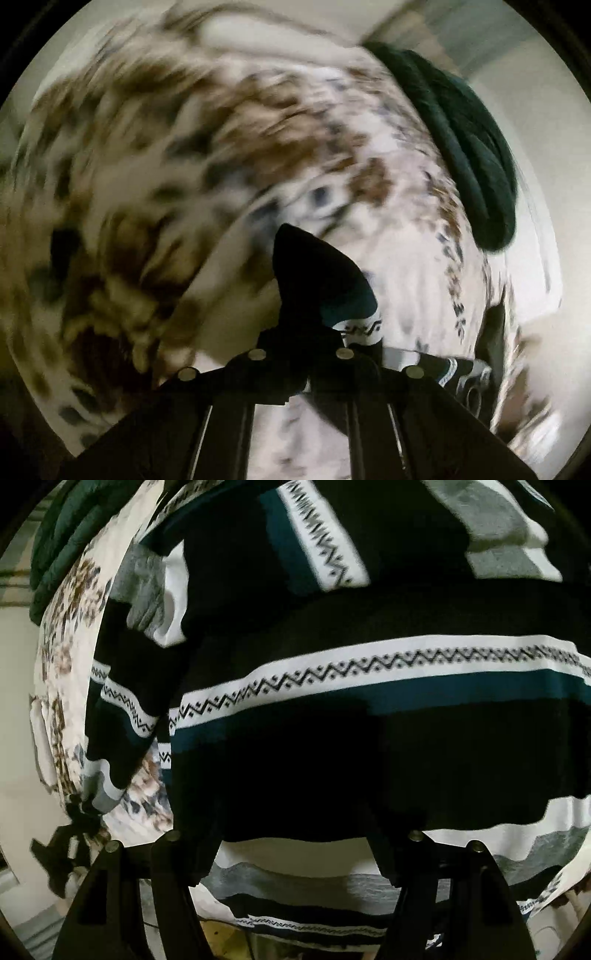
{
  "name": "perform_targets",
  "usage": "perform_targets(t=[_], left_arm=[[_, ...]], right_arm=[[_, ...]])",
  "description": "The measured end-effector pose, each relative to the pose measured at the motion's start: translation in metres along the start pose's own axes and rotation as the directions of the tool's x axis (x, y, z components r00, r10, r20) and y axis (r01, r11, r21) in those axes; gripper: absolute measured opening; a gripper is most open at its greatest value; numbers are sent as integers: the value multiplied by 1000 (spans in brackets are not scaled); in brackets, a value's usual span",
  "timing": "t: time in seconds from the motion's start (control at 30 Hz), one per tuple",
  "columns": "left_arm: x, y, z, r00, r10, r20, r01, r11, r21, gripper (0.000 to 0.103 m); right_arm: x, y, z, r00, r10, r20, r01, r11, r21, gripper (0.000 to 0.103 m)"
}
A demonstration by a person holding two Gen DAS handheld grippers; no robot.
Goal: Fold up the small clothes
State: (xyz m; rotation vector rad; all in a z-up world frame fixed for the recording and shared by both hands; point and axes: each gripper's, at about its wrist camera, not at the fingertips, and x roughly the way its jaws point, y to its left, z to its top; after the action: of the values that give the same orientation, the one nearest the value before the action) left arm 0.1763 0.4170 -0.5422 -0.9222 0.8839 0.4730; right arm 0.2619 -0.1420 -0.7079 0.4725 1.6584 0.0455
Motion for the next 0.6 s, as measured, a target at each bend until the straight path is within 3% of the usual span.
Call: perform_targets(t=[0.17,0.3,0.4,0.47,0.53,0.6], left_arm=[[-33,-85,9,998,-30,54,18,977,211,5],[-40,-187,-22,992,-122,26,100,907,410,5],[-26,-276,-70,980,-193,-57,193,819,540,5],[-18,-335,-112,962,-241,-127,268,751,603,5],[-9,-396,-169,936,-279,-213,348,670,655,5],[-1,-437,-215,907,-301,-293,420,611,672,5]], right_arm=[[-30,-24,5,997,55,56,-58,996,64,71],[-57,-56,14,989,93,113,-105,990,99,71],[-75,-94,20,981,111,157,-134,981,144,71],[-88,-124,23,977,111,182,-145,972,186,71],[-98,-152,24,973,111,204,-155,964,217,71],[-110,-183,25,969,91,231,-151,954,258,71]])
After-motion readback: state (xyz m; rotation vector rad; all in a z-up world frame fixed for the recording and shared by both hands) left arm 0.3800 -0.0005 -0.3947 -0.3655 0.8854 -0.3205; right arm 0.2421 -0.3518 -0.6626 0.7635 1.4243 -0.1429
